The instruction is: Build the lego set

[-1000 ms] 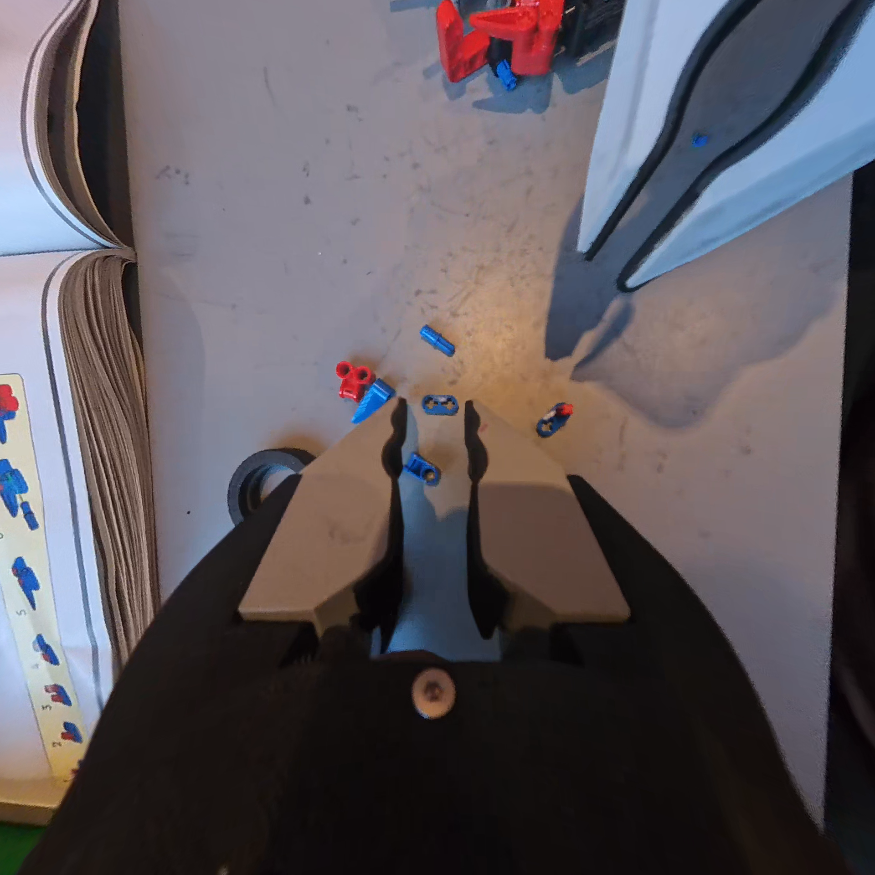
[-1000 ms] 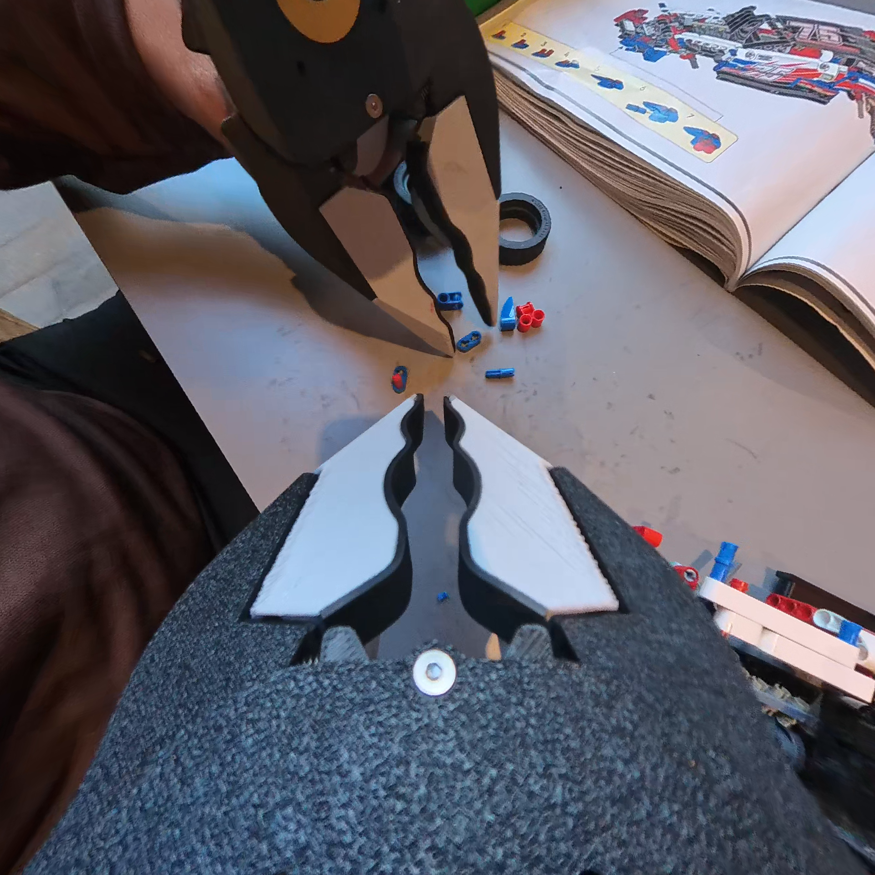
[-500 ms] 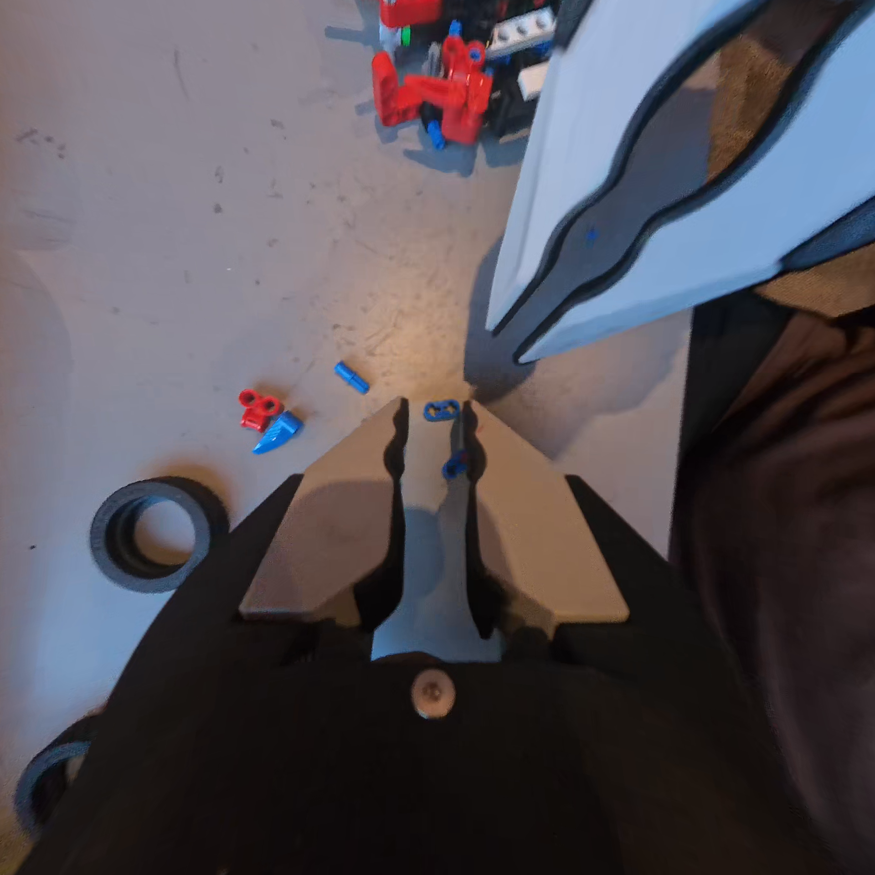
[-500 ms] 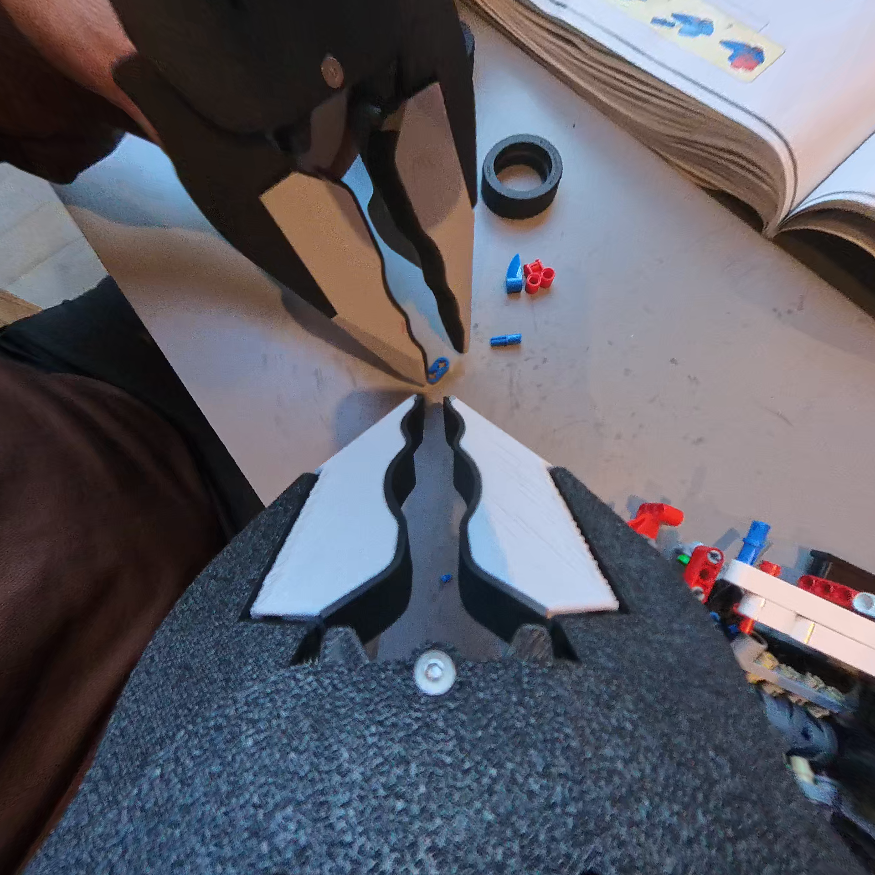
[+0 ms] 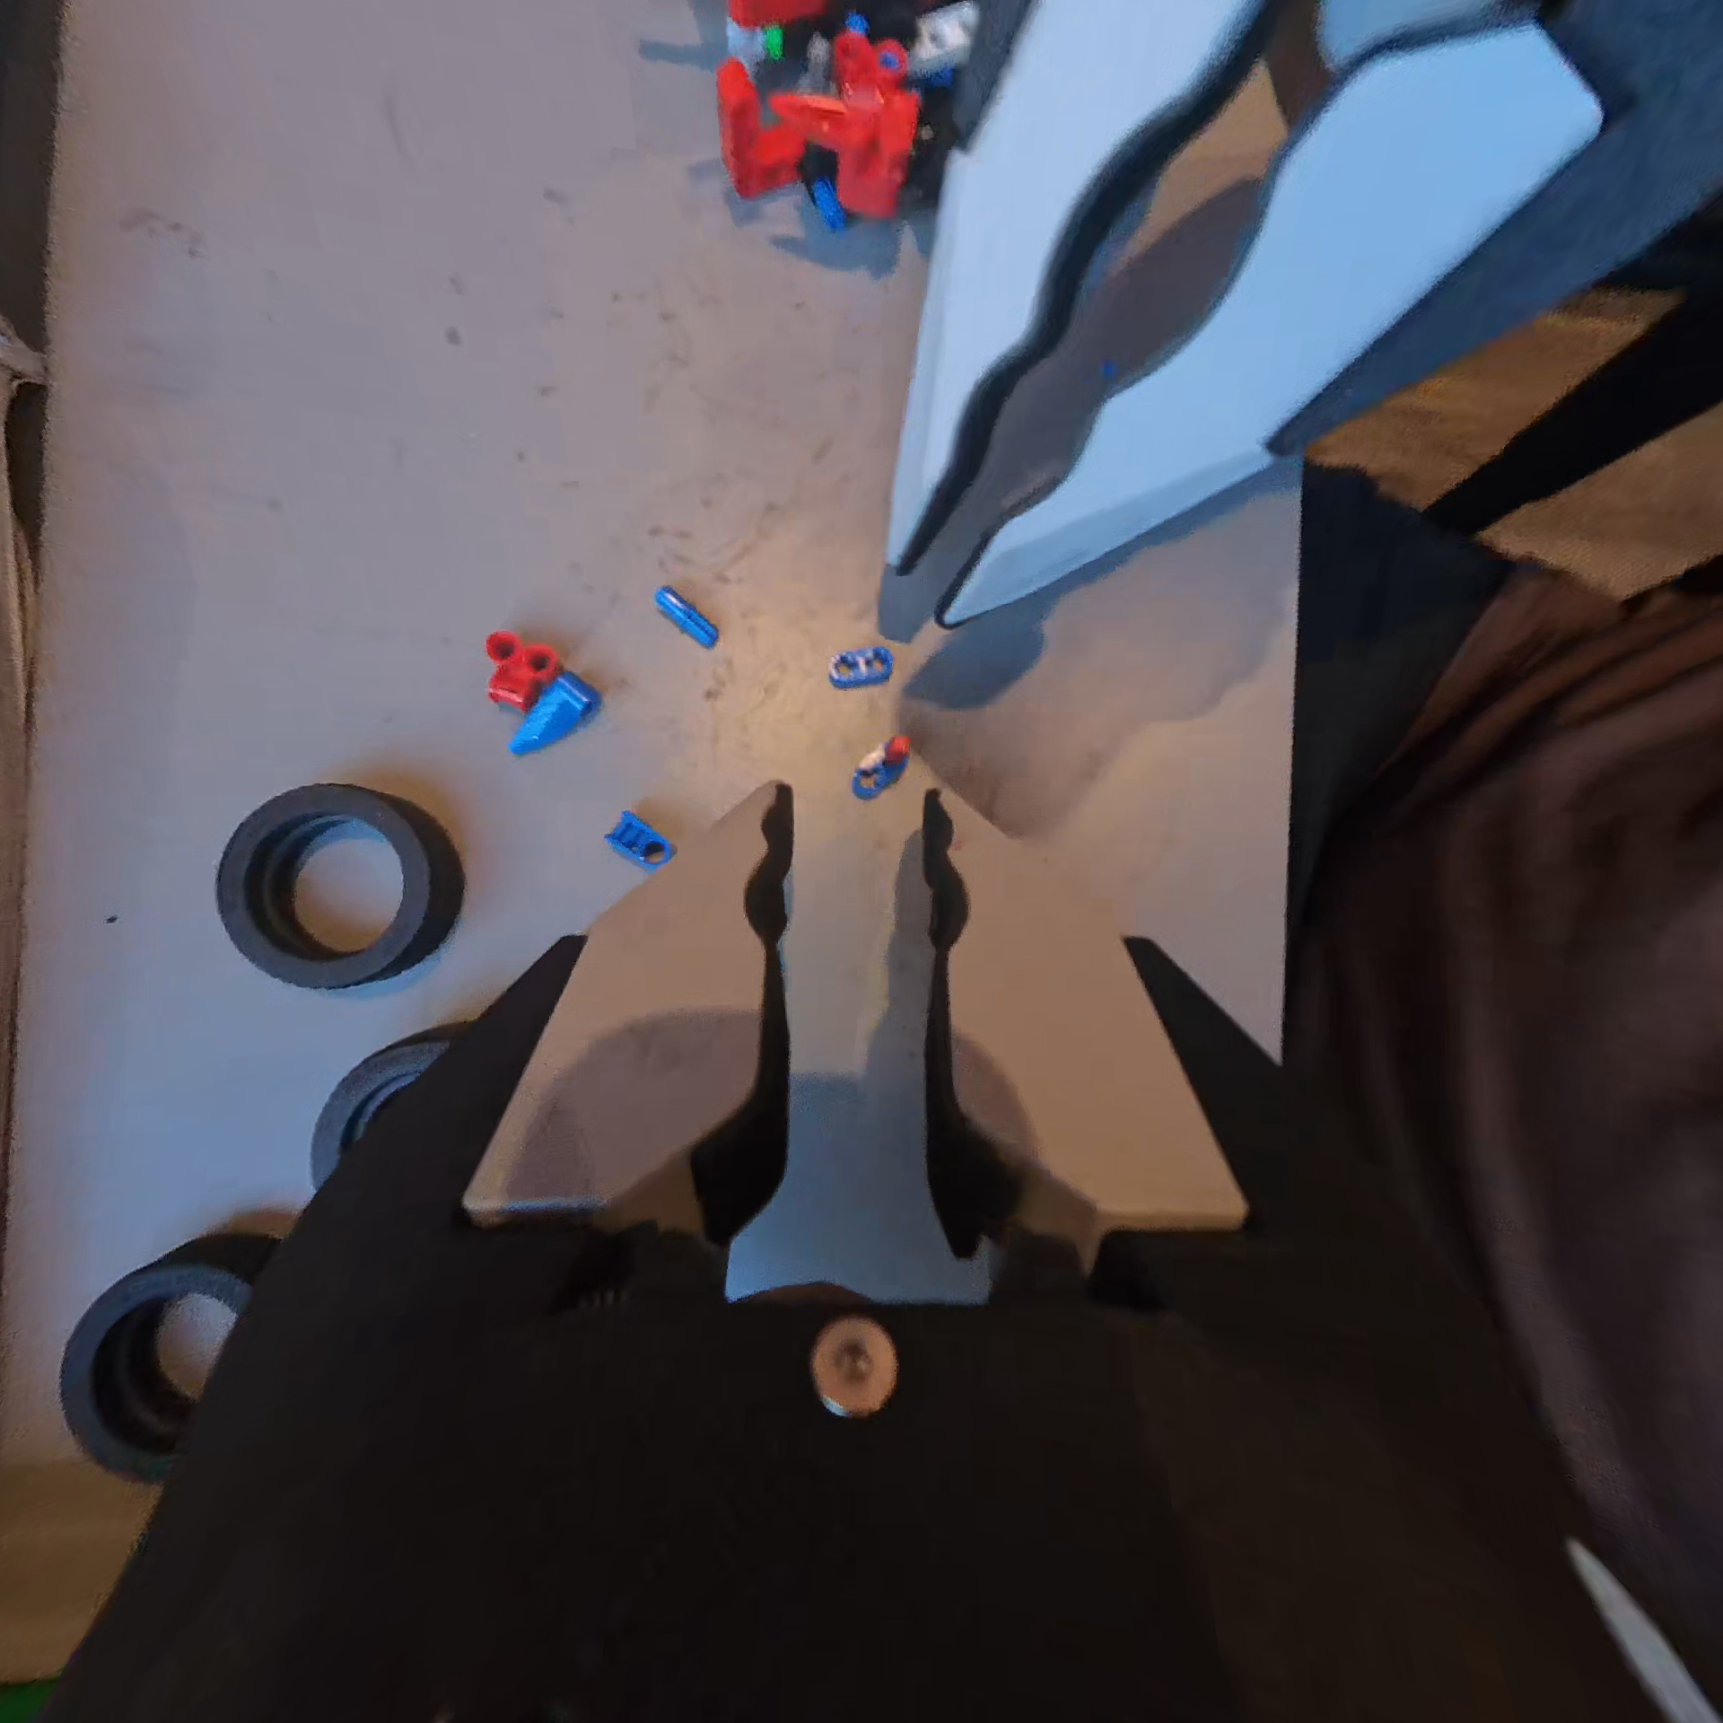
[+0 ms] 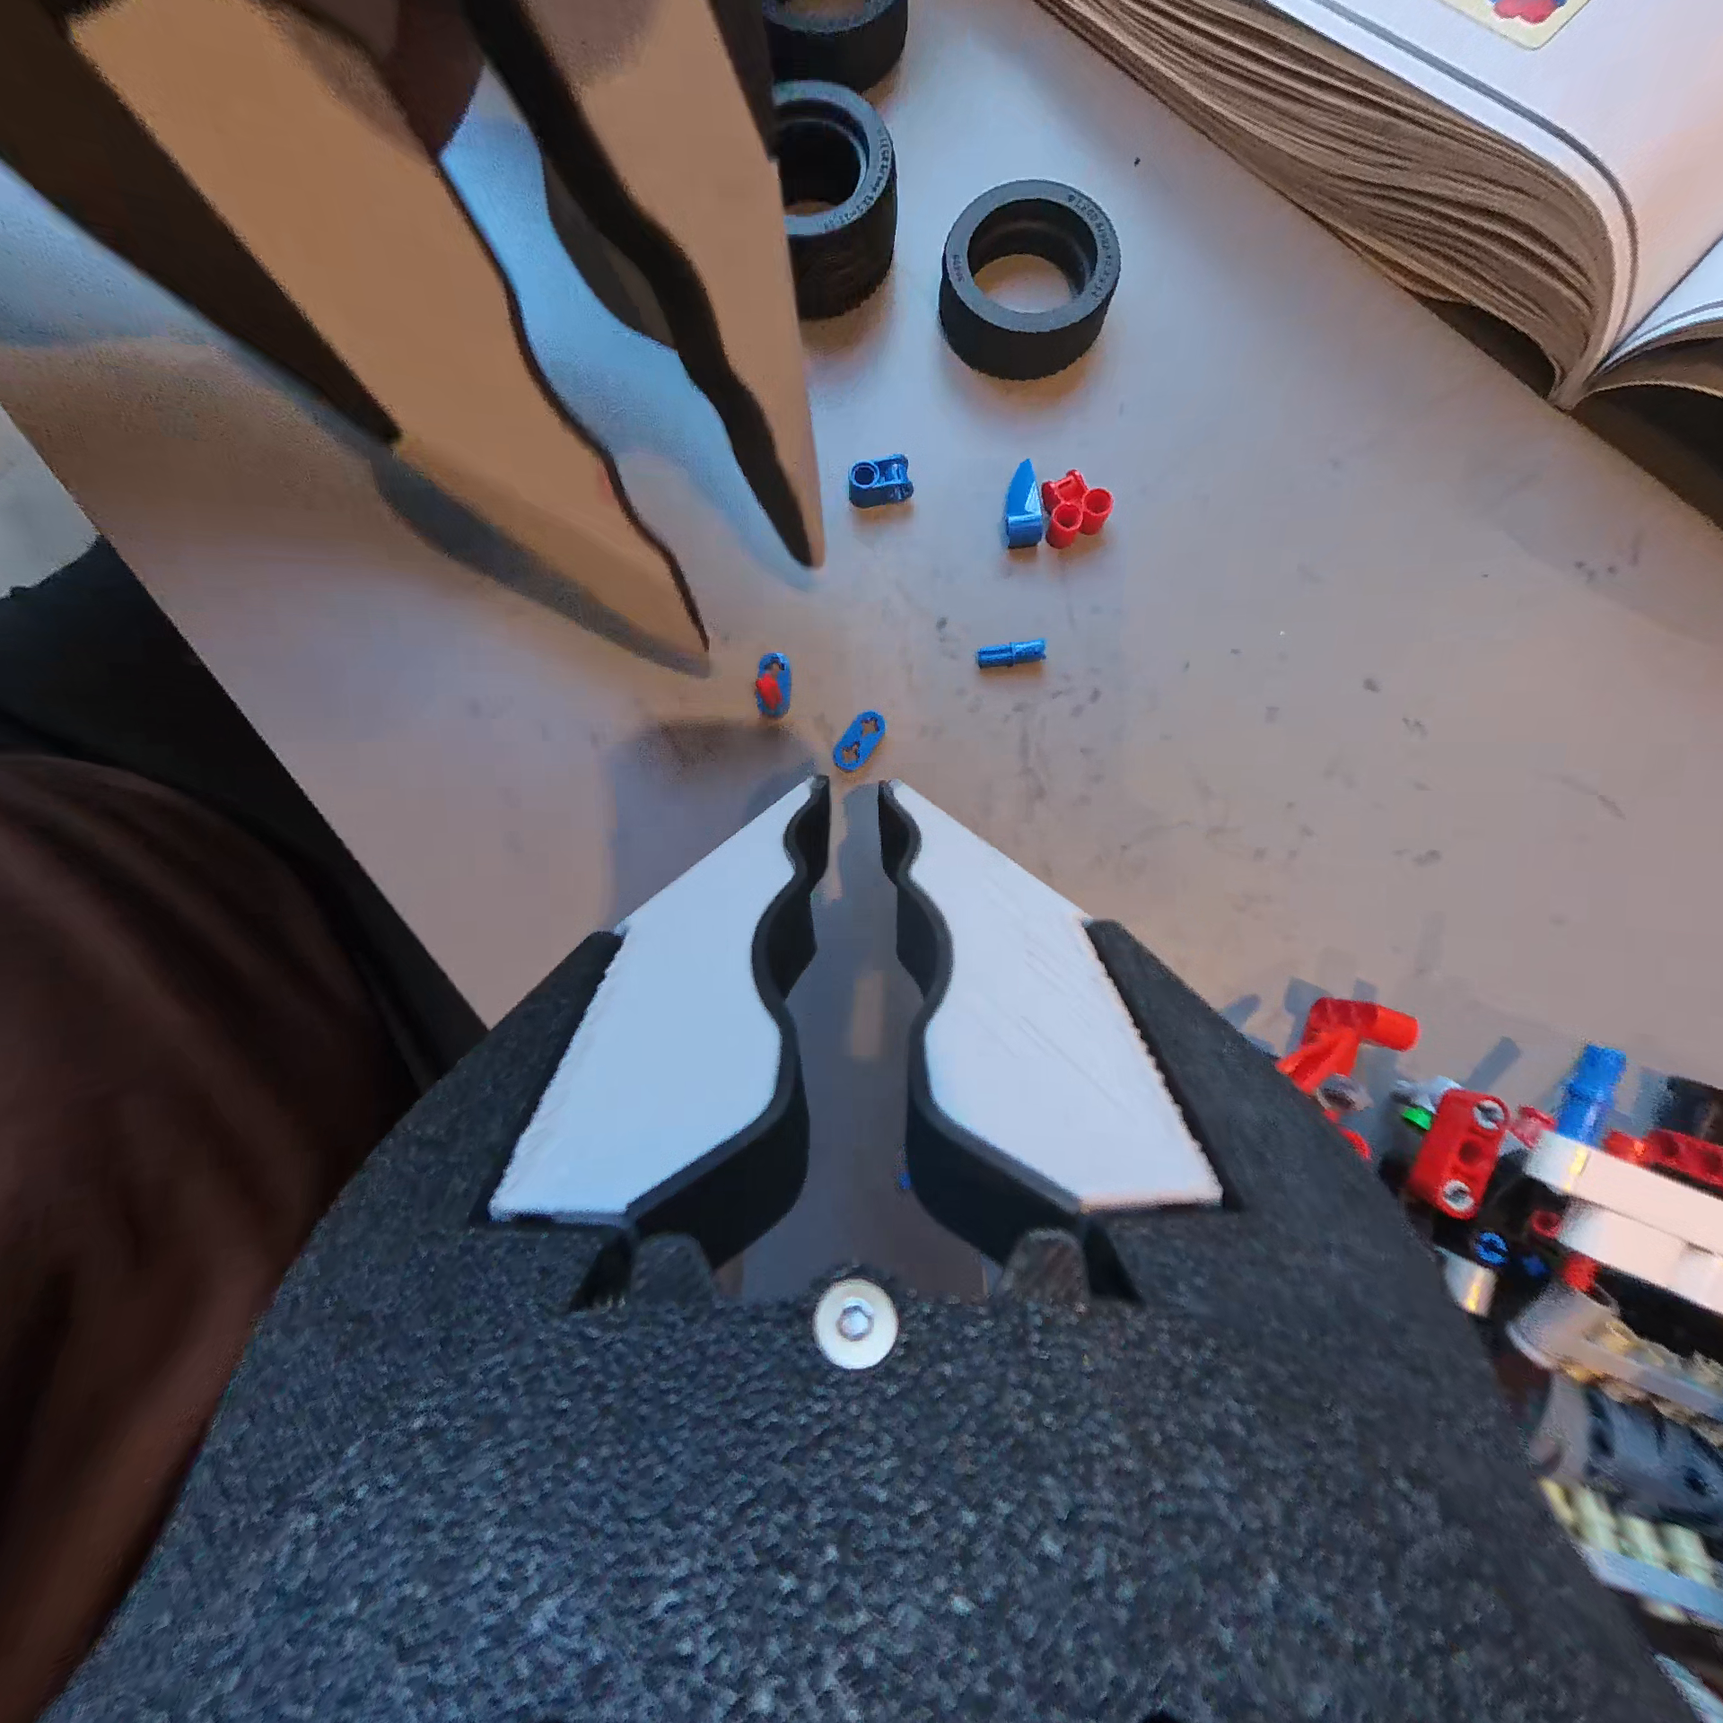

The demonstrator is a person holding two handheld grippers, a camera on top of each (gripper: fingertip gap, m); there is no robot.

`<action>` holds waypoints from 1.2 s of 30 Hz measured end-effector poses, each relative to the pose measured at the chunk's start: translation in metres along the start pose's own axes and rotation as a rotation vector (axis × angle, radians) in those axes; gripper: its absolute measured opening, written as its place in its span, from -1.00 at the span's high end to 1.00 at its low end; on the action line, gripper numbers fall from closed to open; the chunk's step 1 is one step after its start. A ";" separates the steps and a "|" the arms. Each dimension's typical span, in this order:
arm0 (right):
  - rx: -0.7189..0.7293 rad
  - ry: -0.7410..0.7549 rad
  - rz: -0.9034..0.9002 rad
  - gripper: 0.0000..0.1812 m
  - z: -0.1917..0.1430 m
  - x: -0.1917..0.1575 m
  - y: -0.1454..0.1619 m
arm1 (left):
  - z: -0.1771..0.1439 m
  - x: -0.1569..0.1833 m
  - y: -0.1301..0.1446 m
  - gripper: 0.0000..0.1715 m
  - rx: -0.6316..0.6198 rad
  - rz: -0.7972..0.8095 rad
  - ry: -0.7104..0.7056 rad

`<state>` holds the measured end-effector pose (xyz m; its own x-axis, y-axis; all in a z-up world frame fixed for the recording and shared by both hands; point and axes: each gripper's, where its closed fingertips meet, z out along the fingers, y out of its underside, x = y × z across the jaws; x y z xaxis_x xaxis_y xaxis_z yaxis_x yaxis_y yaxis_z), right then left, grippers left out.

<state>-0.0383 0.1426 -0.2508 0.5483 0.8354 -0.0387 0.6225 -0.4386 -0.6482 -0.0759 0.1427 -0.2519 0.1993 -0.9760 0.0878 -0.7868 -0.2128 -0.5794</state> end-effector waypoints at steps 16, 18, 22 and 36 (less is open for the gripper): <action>-0.041 0.027 -0.014 0.92 0.024 -0.002 0.000 | 0.008 0.000 0.016 0.74 0.092 0.073 -0.085; -0.036 0.022 -0.048 0.92 0.023 -0.003 0.001 | 0.008 0.000 0.016 0.73 0.100 0.092 -0.089; -0.015 0.015 -0.123 0.92 0.012 -0.001 -0.002 | 0.005 -0.004 0.012 0.74 0.117 0.148 -0.108; 0.050 -0.124 -0.281 0.92 0.005 -0.026 -0.034 | -0.009 0.001 -0.004 0.95 0.277 0.439 -0.169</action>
<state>-0.0769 0.1374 -0.2315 0.2844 0.9570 0.0572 0.7099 -0.1702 -0.6834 -0.0779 0.1423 -0.2420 -0.0043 -0.9445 -0.3285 -0.6384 0.2554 -0.7261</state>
